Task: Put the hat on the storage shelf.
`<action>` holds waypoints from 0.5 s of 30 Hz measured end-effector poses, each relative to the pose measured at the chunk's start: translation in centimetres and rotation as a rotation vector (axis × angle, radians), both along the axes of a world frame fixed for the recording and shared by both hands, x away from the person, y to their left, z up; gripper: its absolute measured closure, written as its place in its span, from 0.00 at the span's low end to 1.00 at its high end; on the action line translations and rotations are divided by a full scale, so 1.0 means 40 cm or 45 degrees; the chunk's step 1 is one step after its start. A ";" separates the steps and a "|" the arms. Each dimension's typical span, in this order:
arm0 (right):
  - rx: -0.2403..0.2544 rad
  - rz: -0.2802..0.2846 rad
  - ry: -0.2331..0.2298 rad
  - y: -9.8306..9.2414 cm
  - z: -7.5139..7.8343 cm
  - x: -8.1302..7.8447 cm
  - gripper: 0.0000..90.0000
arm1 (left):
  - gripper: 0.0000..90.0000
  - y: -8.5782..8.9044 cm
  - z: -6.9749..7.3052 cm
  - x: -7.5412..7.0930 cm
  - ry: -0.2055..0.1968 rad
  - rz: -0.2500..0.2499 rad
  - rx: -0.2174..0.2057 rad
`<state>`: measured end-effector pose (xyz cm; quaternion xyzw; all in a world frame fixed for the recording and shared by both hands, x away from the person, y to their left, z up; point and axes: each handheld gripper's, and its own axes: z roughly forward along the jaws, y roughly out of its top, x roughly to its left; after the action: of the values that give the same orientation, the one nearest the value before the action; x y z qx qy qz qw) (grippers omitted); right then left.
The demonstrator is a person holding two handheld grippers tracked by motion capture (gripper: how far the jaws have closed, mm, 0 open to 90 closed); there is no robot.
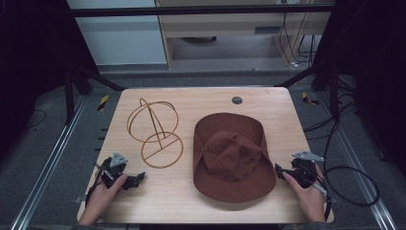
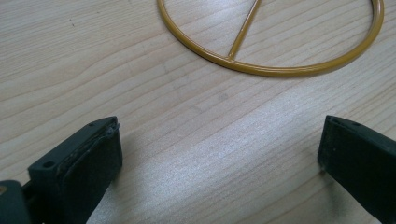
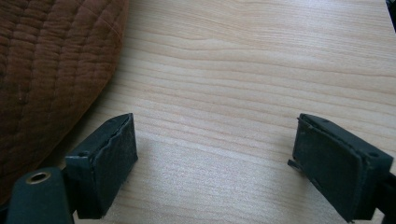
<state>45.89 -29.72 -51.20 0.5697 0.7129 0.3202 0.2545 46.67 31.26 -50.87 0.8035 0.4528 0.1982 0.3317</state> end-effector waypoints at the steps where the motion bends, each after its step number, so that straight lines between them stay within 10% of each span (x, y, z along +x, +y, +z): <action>1: 0.001 0.000 0.000 0.000 0.000 0.000 0.15 | 0.00 0.000 0.000 0.000 0.000 0.000 0.000; 15: -0.065 -0.013 0.000 -0.003 0.013 -0.011 0.14 | 0.00 -0.001 0.000 -0.001 -0.001 0.004 0.000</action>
<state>45.45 -29.83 -50.66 0.5666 0.7179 0.3006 0.2707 46.63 31.23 -50.87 0.8029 0.4538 0.1989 0.3315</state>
